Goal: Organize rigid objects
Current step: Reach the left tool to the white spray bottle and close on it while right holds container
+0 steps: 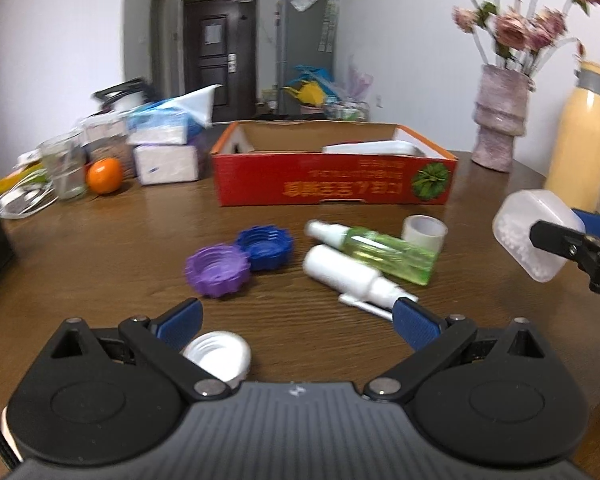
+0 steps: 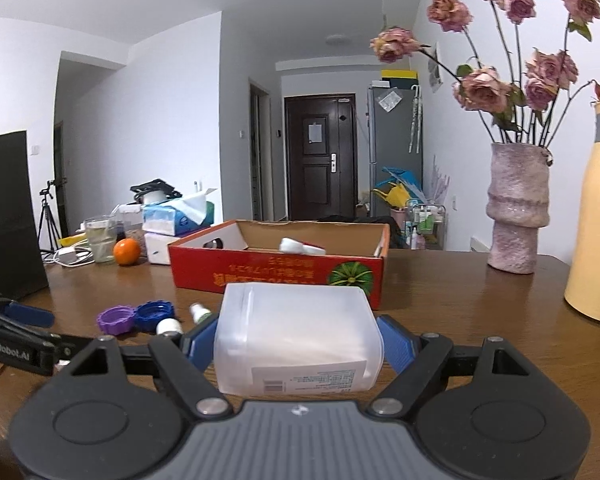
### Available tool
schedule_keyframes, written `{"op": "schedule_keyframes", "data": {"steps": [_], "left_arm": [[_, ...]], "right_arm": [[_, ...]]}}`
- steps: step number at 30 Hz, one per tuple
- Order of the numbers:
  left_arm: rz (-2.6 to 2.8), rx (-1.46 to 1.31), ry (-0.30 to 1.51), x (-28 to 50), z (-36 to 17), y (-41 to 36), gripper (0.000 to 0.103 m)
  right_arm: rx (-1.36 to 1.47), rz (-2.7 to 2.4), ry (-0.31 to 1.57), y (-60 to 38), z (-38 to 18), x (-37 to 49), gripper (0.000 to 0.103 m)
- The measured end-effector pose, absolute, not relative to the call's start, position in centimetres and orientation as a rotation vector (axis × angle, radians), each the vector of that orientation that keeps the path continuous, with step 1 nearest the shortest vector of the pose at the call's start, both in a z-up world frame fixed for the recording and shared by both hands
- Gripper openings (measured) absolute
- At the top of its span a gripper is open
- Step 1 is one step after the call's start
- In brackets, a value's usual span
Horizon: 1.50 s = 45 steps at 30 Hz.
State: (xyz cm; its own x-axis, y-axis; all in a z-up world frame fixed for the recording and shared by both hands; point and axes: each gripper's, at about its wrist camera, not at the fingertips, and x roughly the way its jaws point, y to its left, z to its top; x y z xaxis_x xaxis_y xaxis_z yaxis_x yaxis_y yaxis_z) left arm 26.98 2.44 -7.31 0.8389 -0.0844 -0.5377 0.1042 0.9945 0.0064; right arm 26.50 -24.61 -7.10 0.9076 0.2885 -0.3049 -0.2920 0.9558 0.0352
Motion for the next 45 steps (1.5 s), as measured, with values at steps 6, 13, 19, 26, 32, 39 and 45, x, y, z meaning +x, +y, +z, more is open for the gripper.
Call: {"op": "schedule_keyframes", "data": {"steps": [6,13,19,26,32,39,45], "left_arm": [[-0.180,0.110,0.588,29.1,-8.0,-0.3,0.103],[-0.249,0.177,0.605,31.6,-9.2,-1.4,0.103],[-0.251,0.193,0.614,33.3,-9.9,-1.2,0.103],[-0.281,0.246,0.612,34.4,-10.4,-1.5,0.103],[-0.285,0.284,0.601,35.2,-10.5,-2.0,0.103],[-0.283,0.290,0.611,36.4,-10.7,-1.8,0.103],[-0.287,0.255,0.662,37.7,-11.2,-1.4,0.103]], "right_arm": [[-0.002,0.275,0.314,-26.3,-7.2,26.9,0.082],[0.016,0.257,0.325,-27.7,-7.4,27.3,0.082],[0.020,0.272,0.328,-27.5,-7.5,27.3,0.082],[0.022,0.280,0.332,-27.4,-7.5,27.3,0.082],[0.021,0.287,0.338,-27.3,-7.6,27.4,0.082],[0.021,0.295,0.344,-27.2,-7.6,27.4,0.082],[0.022,0.294,0.351,-27.2,-7.8,27.6,0.082]]}}
